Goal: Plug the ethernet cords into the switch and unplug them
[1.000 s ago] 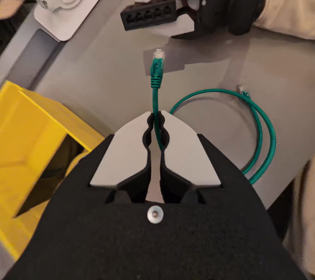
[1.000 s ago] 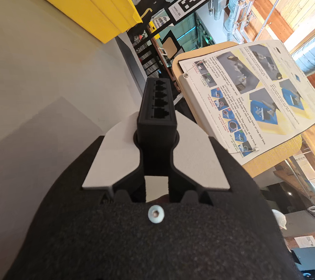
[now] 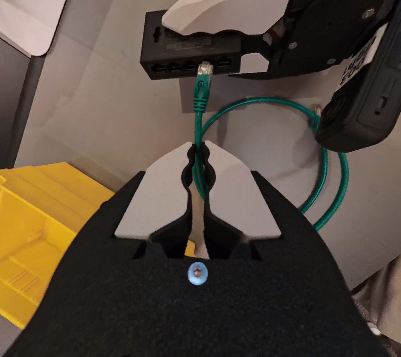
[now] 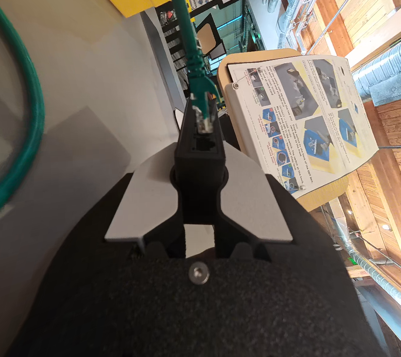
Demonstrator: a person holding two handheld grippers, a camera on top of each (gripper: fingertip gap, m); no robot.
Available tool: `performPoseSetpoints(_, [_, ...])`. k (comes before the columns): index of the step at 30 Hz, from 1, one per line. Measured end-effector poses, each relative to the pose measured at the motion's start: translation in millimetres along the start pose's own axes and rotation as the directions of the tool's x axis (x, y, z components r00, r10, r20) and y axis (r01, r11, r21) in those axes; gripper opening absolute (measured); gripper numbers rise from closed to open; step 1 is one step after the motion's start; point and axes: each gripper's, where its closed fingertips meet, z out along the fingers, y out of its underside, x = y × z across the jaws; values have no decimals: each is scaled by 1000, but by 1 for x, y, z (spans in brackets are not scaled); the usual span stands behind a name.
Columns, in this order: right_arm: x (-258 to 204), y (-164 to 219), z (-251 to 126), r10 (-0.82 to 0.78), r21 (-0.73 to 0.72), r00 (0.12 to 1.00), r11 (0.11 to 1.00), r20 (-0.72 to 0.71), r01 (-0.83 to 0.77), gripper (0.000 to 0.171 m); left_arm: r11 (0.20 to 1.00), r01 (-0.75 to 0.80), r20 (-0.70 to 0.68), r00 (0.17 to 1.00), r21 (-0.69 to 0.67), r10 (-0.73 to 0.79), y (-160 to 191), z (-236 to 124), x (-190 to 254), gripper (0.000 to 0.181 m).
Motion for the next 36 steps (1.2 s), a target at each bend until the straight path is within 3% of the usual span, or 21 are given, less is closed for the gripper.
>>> performPoseSetpoints(18, [-3,2,1,4,-15,1000,1000,21,-4,31,999,32,-32,999,-19,-33,0,4,4,4])
performPoseSetpoints(27, [-5,8,4,17,-37,999,999,40,-16,31,994,103,-107,989,40,-98,-5,5,4,4])
performPoseSetpoints(36, [-13,1,2,-36,-15,998,999,55,37,30,997,31,-40,999,-75,-34,8,9,0,4])
